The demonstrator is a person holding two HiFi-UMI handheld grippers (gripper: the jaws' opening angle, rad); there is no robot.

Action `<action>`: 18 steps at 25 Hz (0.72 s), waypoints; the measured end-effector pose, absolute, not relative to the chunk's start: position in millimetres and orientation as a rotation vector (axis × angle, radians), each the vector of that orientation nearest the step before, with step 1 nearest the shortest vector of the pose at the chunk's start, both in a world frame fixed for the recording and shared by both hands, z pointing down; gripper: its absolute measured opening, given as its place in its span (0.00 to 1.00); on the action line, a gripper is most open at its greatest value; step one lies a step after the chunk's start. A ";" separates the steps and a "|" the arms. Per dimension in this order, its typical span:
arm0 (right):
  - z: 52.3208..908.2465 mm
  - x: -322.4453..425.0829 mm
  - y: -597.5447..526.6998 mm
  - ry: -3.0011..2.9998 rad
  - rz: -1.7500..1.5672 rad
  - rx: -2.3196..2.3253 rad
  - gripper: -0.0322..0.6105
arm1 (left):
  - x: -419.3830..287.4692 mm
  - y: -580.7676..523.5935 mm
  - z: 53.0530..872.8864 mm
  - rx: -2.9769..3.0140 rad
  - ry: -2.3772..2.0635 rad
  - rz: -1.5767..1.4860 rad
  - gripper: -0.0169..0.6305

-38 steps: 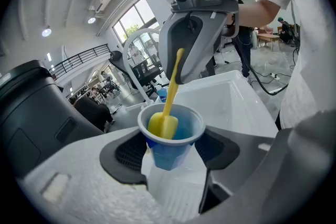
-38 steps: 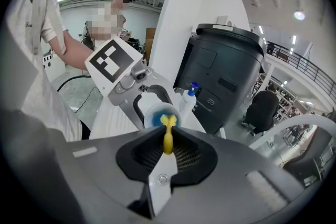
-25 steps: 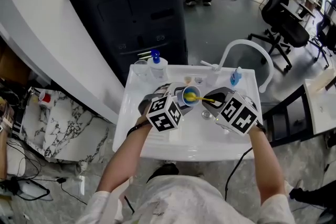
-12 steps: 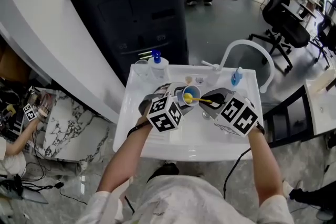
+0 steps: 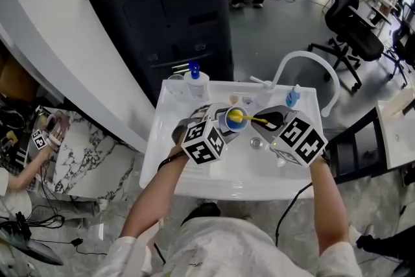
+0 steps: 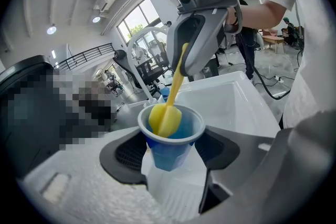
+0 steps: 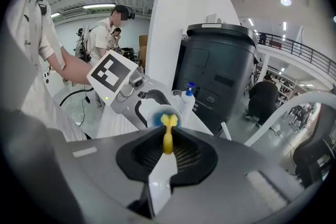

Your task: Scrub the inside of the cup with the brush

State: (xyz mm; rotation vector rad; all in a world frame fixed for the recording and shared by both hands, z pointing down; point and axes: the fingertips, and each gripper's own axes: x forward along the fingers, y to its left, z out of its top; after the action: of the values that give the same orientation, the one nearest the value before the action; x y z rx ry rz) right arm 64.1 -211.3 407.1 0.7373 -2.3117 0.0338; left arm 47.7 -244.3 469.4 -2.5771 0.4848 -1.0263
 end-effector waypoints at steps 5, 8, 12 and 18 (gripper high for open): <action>397.7 72.1 -213.5 -2.349 0.055 0.795 0.10 | 40.9 -255.3 464.9 -2.635 0.582 -0.980 0.48; 389.4 78.5 -216.2 -2.385 0.072 0.847 0.10 | 36.1 -263.2 459.7 -2.680 0.654 -0.938 0.48; 378.2 86.6 -219.1 -2.434 0.089 0.920 0.10 | 30.0 -272.3 454.5 -2.747 0.762 -0.875 0.48; 367.7 97.5 -228.0 -2.488 0.089 1.074 0.10 | 21.1 -279.8 454.6 -2.817 0.867 -0.825 0.48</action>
State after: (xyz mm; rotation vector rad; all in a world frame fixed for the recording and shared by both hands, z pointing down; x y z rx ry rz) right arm 97.5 -228.0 367.7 1.0745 -2.4877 0.0893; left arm 21.1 -279.8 454.6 -2.8171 0.8668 -0.8253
